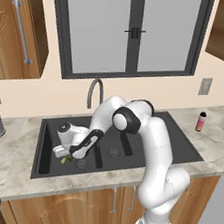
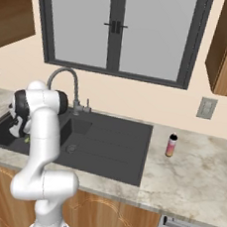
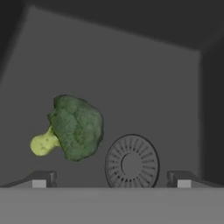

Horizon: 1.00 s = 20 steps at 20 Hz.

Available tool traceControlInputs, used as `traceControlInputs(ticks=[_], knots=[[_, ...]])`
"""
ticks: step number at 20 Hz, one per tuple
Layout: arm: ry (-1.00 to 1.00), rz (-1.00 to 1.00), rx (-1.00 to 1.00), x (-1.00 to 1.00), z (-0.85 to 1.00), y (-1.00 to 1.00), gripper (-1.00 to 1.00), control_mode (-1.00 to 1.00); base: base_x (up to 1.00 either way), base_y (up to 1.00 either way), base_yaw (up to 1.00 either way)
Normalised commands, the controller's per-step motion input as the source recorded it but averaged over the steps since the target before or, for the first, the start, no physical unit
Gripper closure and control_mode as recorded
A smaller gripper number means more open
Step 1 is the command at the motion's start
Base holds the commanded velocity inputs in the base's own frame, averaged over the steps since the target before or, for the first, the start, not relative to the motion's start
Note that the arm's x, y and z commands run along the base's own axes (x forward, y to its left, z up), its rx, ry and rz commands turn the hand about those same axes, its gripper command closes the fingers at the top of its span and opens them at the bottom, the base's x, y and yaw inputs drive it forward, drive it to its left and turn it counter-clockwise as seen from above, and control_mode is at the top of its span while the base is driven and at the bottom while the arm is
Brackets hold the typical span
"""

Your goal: Turn on the sink faucet. Then move the broccoli from the counter to the sink. Turn off the sink. Move the vegetable from the sink to the pot next to the stove. Finally move the pot to the rear right burner.

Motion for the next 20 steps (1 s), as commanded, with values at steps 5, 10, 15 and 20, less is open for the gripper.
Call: traceControlInputs(ticks=[5,10,15,20], knots=[[0.05,0.04,0.0,0.02,-0.03,0.11,-1.0,-1.0,0.0,0.0,0.0],[0.02,0.03,0.0,0.04,-0.09,0.08,-1.0,-1.0,0.0,0.0,0.0],[0.0,0.01,0.0,0.0,-0.17,0.0,-1.0,-1.0,0.0,0.0,0.0],[0.0,0.0,0.0,0.01,-0.17,0.04,-1.0,-1.0,0.0,0.0,0.0]])
